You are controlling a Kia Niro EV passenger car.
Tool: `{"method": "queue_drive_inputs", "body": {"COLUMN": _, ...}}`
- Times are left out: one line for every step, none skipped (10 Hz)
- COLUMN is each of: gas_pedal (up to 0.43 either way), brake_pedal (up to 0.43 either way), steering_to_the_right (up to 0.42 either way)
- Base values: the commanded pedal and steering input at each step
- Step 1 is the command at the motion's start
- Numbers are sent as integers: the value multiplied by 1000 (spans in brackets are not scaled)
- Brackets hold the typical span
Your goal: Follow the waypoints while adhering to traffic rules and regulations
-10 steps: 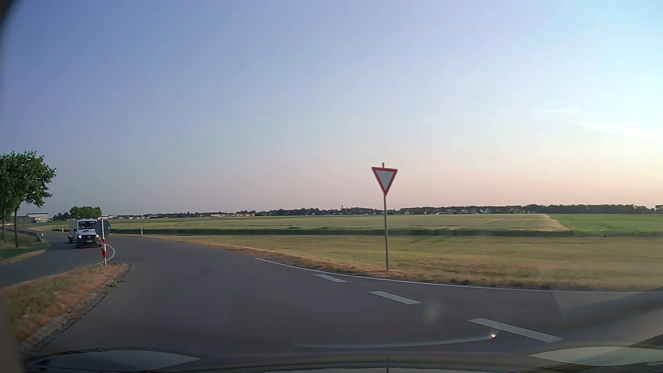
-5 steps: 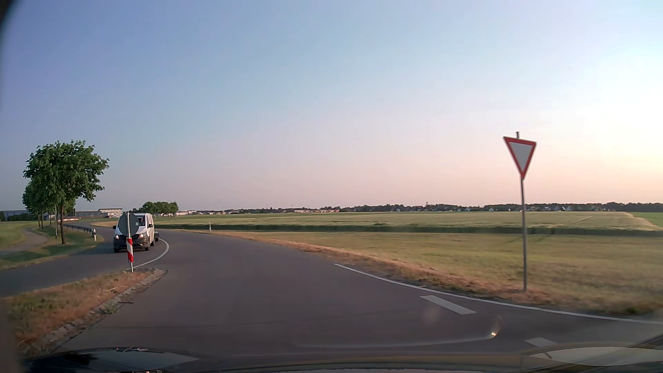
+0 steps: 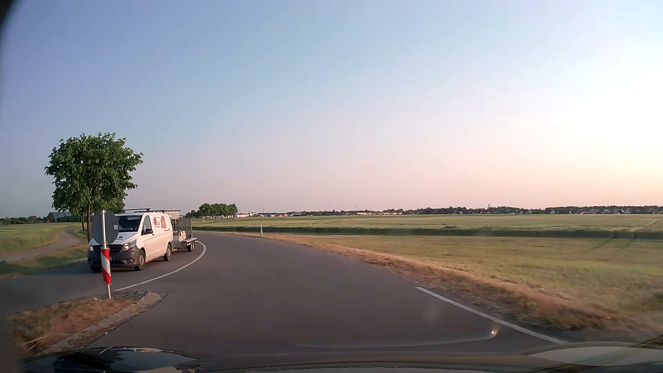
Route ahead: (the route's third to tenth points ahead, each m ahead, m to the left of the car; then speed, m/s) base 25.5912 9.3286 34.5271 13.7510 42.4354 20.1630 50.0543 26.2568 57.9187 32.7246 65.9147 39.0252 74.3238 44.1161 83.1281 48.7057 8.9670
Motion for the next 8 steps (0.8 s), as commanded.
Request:
{"method": "queue_drive_inputs", "body": {"gas_pedal": 370, "brake_pedal": 12, "steering_to_the_right": -125}}
{"method": "queue_drive_inputs", "body": {"gas_pedal": 378, "brake_pedal": 18, "steering_to_the_right": -119}}
{"method": "queue_drive_inputs", "body": {"gas_pedal": 398, "brake_pedal": 12, "steering_to_the_right": -113}}
{"method": "queue_drive_inputs", "body": {"gas_pedal": 398, "brake_pedal": 18, "steering_to_the_right": -104}}
{"method": "queue_drive_inputs", "body": {"gas_pedal": 398, "brake_pedal": 18, "steering_to_the_right": -94}}
{"method": "queue_drive_inputs", "body": {"gas_pedal": 398, "brake_pedal": 18, "steering_to_the_right": -89}}
{"method": "queue_drive_inputs", "body": {"gas_pedal": 398, "brake_pedal": 18, "steering_to_the_right": -89}}
{"method": "queue_drive_inputs", "body": {"gas_pedal": 398, "brake_pedal": 18, "steering_to_the_right": -89}}
